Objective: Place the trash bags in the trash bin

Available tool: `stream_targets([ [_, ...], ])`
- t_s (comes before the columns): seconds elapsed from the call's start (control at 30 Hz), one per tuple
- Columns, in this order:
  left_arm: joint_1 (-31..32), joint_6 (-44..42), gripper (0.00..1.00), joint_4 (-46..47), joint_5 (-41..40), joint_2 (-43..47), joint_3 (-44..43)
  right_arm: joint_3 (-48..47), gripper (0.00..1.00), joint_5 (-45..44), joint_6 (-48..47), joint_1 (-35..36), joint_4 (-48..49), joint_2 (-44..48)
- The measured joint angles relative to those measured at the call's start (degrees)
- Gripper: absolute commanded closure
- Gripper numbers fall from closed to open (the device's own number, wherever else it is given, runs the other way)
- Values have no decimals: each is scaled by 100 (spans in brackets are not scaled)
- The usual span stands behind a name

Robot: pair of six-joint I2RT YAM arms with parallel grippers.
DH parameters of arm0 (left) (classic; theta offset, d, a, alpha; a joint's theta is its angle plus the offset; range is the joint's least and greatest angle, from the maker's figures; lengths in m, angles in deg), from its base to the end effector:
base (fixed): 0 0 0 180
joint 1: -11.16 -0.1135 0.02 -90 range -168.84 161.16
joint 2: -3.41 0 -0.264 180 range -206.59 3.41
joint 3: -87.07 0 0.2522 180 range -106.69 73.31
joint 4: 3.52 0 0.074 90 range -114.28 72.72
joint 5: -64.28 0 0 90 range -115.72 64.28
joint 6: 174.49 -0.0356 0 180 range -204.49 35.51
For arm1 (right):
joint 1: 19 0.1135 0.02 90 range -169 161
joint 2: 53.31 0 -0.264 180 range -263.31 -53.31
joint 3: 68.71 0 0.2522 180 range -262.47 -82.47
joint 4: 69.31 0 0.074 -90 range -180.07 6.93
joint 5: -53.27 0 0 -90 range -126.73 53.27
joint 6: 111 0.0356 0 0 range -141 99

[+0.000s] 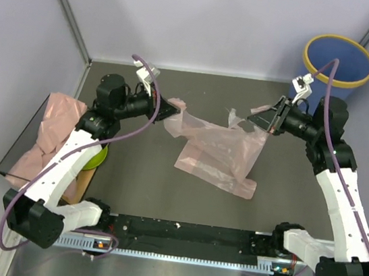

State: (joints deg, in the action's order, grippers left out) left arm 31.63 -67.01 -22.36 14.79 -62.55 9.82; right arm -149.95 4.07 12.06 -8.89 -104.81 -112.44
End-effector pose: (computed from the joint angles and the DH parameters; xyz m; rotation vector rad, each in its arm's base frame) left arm 0.2355 -0.1126 0.3907 0.5961 1.6915 -1.0817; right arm 0.2090 0.0609 0.4116 -0.1625 1.8974 1.1628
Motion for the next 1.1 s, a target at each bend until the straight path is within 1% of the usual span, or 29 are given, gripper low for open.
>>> stream_targets([
  [0.07, -214, -149, 100, -304, 81, 96, 2, -17, 72, 503, -90, -205, -195, -66],
  [0.1, -341, -210, 100, -402, 109, 157, 9, -17, 66, 774, -149, -306, -323, -96],
  [0.17, -551, -275, 100, -533, 173, 278, 17, -11, 61, 1196, -210, -455, -544, -140],
  [0.2, -651, -295, 100, -577, 210, 343, 28, -2, 53, 1344, -234, -487, -629, -144],
  [0.23, -723, -317, 100, -608, 227, 404, 39, -2, 52, 1464, -254, -505, -710, -140],
  [0.43, -769, -400, 100, -660, 404, 549, 114, -2, 51, 1773, -404, -577, -1158, -74],
  [0.57, -769, -426, 100, -686, 446, 546, 197, -11, 43, 1882, -415, -737, -1309, -55],
  [0.77, -826, -433, 100, -715, 514, 546, 208, -122, 42, 2240, -382, -1263, -1478, -50],
  [0.83, -837, -415, 100, -713, 514, 546, 223, -131, 39, 2374, -334, -1362, -1482, -33],
  [0.87, -837, -411, 100, -713, 514, 546, 227, -131, 33, 2428, -297, -1375, -1488, -20],
  [0.97, -837, -393, 100, -702, 518, 546, 229, -131, 18, 2603, -221, -1379, -1504, 37],
  [1.03, -837, -391, 100, -702, 516, 546, 232, -131, 18, 2669, -160, -1405, -1517, 96],
  [1.07, -839, -389, 100, -702, 518, 546, 232, -131, 23, 2704, -136, -1427, -1519, 133],
  [1.1, -839, -387, 100, -702, 516, 546, 232, -122, 26, 2741, -94, -1469, -1515, 173],
])
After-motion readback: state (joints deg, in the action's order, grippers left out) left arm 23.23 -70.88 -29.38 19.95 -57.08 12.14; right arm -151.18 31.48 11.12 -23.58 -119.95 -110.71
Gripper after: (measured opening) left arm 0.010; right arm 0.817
